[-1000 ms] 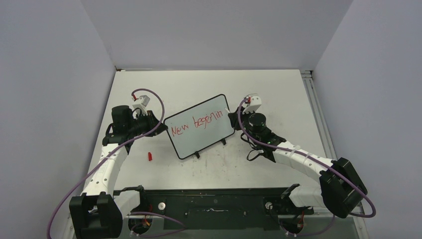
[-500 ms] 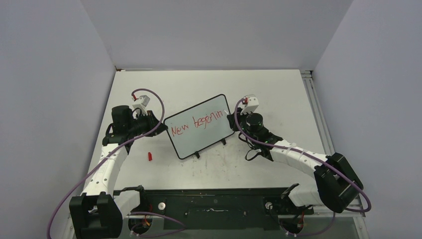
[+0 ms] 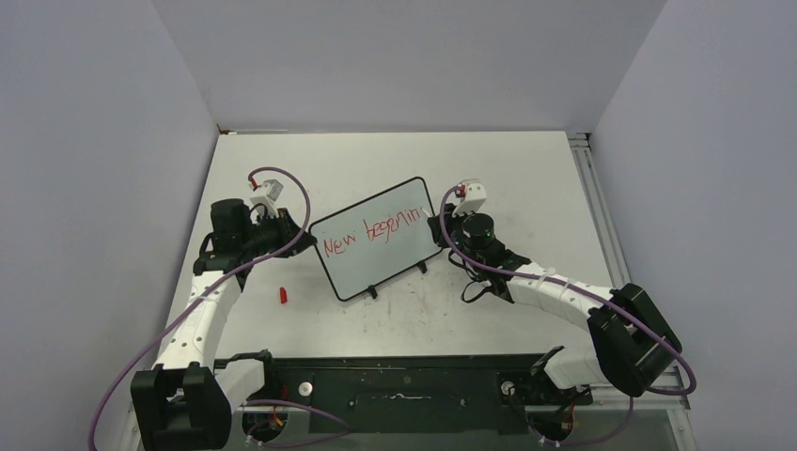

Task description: Write a sentence on the whiteboard

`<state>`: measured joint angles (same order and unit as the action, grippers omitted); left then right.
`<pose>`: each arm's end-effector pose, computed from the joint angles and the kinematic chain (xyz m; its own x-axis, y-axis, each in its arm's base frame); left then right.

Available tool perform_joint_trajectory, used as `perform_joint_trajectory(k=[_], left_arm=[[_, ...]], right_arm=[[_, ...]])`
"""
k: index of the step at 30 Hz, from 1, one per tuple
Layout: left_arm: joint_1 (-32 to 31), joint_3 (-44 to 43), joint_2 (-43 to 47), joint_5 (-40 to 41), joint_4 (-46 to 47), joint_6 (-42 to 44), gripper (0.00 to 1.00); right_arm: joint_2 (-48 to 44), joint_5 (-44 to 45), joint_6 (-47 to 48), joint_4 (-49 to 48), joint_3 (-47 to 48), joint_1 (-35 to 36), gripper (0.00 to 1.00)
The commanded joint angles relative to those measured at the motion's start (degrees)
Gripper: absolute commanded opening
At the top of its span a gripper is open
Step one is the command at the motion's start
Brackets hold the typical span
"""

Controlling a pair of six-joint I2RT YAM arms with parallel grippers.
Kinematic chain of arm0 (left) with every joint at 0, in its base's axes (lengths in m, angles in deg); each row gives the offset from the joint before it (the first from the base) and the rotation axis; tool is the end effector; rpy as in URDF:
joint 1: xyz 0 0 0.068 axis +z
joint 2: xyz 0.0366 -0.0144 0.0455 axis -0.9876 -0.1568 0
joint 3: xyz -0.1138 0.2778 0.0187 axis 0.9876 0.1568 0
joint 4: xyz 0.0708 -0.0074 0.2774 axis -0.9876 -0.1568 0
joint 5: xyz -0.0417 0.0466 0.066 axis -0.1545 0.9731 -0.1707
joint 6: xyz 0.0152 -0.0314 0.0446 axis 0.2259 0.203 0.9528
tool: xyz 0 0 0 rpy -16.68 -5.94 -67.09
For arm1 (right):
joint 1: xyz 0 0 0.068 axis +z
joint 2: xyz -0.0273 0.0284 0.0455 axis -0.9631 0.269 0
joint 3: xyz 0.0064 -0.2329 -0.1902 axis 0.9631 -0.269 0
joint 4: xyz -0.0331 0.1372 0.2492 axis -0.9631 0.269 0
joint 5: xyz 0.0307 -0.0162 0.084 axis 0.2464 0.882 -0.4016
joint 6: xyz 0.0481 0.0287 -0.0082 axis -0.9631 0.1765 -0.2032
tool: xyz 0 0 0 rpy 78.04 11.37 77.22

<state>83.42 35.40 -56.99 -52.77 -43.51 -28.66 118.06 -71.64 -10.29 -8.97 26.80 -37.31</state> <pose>0.2387 -0.0142 0.2768 -0.6848 -0.2250 -0.6931 0.3032 0.7769 -0.5518 0.2515 0.1853 0.2395 -0.4068 0.1778 -0.8961 -0.3993 0.8476 0.3494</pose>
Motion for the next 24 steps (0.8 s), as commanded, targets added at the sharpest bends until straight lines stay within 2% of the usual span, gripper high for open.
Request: perform_joint_trajectory(k=[1,24], left_arm=[[0.02,-0.67,0.92,0.38,1.02,0.57,0.00],[0.05,-0.63,1.05,0.25,1.04,0.57,0.00]], right_arm=[[0.58,-0.52,0.91,-3.51,1.79,-0.43,0.05],[-0.70,-1.19,1.33,-2.17,-1.05,1.51,0.05]])
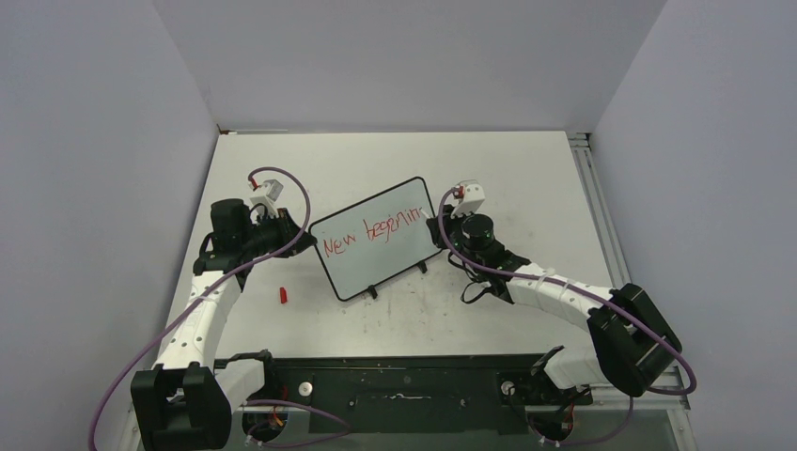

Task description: Write a sentence on the whiteboard

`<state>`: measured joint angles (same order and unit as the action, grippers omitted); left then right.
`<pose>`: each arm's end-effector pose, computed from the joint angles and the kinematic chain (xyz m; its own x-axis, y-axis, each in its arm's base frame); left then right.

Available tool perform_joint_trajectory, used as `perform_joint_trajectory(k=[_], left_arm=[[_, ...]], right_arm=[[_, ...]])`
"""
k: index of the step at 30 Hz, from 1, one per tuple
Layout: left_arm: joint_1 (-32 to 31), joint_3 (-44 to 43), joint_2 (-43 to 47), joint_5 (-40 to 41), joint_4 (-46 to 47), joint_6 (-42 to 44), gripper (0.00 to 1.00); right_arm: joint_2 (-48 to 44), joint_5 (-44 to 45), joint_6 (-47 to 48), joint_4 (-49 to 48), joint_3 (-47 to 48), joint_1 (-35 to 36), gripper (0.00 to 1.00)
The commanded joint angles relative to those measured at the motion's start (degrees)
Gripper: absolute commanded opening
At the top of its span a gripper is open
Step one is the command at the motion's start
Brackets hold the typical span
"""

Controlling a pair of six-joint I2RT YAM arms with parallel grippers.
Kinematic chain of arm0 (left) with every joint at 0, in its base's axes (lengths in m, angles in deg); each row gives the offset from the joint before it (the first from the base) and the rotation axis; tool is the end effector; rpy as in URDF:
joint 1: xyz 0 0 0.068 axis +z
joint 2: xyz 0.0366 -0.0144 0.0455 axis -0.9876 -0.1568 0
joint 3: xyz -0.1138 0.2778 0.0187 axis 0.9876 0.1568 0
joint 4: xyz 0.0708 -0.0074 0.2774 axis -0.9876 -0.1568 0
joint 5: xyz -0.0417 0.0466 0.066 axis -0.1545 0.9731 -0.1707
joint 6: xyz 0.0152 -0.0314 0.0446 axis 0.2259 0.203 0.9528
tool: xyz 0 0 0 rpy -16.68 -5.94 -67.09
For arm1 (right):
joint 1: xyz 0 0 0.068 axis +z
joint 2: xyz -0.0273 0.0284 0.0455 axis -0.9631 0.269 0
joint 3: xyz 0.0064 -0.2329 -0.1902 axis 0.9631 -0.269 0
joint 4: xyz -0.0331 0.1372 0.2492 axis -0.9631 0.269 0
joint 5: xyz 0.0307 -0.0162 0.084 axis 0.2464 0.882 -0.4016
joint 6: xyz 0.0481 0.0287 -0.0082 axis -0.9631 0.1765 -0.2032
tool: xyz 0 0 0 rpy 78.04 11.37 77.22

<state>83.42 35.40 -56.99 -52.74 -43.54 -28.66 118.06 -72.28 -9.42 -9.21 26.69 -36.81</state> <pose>0.2387 -0.0142 0.2768 -0.6851 -0.2250 -0.6928 0.3026 0.7772 -0.5517 0.2495 0.1877 0.2393 -0.4039 0.1605 -0.9006 -0.4219 0.8409 0.3390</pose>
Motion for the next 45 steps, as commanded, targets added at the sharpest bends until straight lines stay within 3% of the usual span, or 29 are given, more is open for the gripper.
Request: perform_joint_trajectory(k=[1,17,45], left_arm=[[0.03,-0.63,1.05,0.27,1.02,0.57,0.00],[0.02,-0.54,1.15,0.22,1.02,0.48,0.00],[0.02,-0.54,1.22,0.27,1.04,0.48,0.00]], right_arm=[[-0.72,-0.45,0.56,-1.73,-0.99,1.14,0.05],[-1.83,6.14,-0.56,0.29,-1.80,1.64,0.05],[0.21,5.79,0.52,-1.75,2.55,1.65,0.05]])
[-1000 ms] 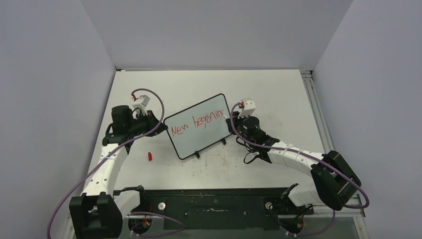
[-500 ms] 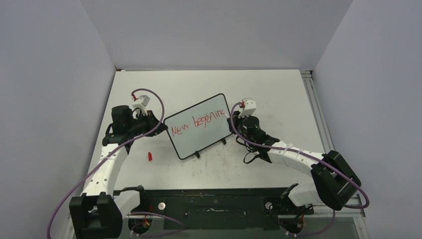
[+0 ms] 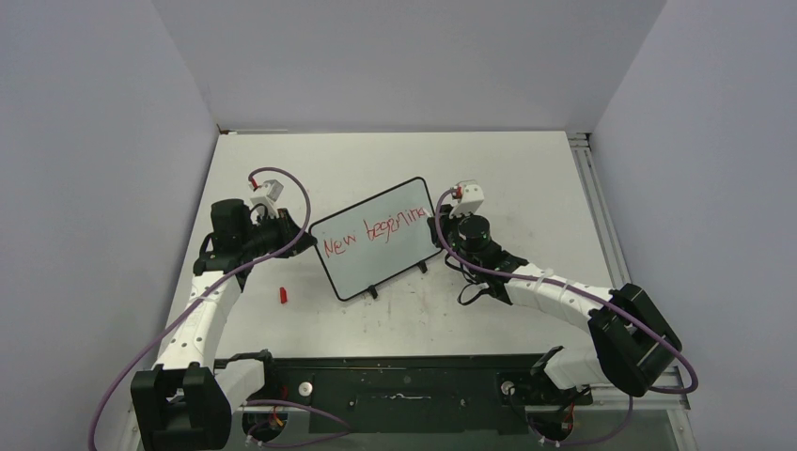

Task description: Write a sentence on the whiteboard

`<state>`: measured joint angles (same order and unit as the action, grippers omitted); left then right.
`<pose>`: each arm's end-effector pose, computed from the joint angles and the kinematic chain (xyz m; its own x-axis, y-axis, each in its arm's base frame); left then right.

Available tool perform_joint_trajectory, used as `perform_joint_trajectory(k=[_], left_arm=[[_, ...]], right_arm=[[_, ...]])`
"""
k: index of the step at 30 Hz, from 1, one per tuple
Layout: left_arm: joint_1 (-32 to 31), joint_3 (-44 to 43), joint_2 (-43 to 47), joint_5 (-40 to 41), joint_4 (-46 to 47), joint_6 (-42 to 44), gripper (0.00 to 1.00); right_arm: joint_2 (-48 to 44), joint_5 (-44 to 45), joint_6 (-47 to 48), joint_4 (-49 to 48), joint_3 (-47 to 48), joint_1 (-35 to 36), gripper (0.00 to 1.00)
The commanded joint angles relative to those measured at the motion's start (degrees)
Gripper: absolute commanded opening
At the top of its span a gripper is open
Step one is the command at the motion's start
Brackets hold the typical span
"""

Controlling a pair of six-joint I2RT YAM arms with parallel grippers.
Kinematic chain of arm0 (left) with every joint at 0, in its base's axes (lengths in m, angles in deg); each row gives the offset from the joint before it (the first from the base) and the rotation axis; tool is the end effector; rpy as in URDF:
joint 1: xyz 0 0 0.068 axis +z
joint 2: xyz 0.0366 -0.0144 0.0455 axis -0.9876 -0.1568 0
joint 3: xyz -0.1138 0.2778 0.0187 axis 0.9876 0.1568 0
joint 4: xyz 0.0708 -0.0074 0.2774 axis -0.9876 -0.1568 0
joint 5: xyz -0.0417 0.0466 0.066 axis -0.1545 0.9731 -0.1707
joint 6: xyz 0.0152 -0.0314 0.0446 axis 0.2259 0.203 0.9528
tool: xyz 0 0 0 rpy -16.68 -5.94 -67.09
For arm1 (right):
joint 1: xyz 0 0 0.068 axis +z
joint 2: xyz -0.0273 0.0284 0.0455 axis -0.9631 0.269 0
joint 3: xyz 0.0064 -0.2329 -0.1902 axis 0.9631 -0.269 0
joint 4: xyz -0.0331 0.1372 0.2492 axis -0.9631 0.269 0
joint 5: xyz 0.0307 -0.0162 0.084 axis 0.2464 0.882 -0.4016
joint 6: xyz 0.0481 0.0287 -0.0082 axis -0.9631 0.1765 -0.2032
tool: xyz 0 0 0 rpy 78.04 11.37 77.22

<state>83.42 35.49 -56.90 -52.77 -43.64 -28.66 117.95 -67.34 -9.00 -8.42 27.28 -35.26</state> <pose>0.2381 -0.0143 0.2764 -0.6864 -0.2250 -0.6915 0.3019 0.7769 -0.5525 0.2468 0.1921 0.2421 -0.3799 0.1584 -0.9114 -0.3813 0.8708 0.3103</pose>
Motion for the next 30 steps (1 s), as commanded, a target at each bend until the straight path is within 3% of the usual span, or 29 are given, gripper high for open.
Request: perform_joint_trajectory(k=[1,30], left_arm=[[0.02,-0.63,1.19,0.27,1.17,0.48,0.00],[0.03,-0.63,1.45,0.18,1.13,0.48,0.00]], right_arm=[[0.31,0.92,0.00,-2.48,1.79,0.11,0.05],[-2.36,2.60,-4.38,-0.30,-4.55,3.70,0.05]])
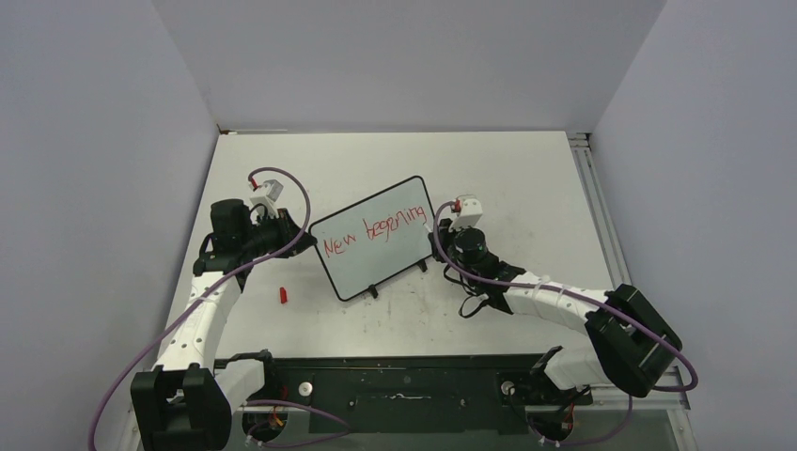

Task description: Write a sentence on the whiteboard

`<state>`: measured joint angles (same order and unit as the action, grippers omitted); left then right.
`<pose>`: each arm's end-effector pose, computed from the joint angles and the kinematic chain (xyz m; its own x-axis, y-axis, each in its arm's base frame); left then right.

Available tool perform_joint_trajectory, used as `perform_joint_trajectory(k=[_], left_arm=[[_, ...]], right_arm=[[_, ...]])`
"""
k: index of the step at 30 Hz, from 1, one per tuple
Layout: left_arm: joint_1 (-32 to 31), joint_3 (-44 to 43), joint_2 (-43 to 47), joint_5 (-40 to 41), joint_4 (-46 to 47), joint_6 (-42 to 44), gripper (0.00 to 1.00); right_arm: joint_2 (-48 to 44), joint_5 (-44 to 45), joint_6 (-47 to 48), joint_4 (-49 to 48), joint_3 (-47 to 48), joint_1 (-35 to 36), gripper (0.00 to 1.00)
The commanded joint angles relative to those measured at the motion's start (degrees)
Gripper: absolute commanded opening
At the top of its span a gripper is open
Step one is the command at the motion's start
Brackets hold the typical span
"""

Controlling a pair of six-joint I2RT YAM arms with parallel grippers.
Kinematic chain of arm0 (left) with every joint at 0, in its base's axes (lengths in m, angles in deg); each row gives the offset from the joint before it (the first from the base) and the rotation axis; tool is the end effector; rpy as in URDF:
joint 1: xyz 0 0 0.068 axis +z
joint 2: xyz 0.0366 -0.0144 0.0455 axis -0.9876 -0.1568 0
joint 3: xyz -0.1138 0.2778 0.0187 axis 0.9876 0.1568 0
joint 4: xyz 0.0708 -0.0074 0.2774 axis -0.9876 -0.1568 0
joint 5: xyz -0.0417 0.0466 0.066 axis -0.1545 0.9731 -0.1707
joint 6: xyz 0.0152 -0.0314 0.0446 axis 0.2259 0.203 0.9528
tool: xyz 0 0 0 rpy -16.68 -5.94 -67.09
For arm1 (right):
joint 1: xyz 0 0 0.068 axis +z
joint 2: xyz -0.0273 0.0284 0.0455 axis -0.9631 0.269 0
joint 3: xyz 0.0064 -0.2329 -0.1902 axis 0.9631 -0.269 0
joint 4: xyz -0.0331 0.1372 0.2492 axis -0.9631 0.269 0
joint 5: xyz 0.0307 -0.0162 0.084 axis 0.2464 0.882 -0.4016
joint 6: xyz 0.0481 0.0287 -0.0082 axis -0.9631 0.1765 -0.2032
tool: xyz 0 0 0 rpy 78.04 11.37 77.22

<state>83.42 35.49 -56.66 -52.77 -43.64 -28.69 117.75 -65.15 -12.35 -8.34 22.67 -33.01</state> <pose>0.2375 -0.0143 0.2773 -0.6837 -0.2253 -0.6941 0.3039 0.7769 -0.5515 0.2292 0.1910 0.2149 -0.4482 0.1549 -0.8804 -0.3429 0.8797 0.3293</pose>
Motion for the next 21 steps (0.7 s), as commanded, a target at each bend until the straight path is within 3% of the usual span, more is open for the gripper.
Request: perform_joint_trajectory(k=[1,11,21], left_arm=[[0.02,-0.58,1.25,0.17,1.16,0.46,0.00],[0.02,-0.45,1.55,0.07,1.22,0.42,0.00],[0.03,-0.45,1.54,0.12,1.21,0.35,0.00]], right_arm=[[-2.19,0.53,-0.94,-0.26,0.30,1.71,0.05],[-6.58,5.70,-0.48,2.05,3.61,4.31,0.05],[-5.89,6.06,1.58,3.61,6.69,1.21,0.05]])
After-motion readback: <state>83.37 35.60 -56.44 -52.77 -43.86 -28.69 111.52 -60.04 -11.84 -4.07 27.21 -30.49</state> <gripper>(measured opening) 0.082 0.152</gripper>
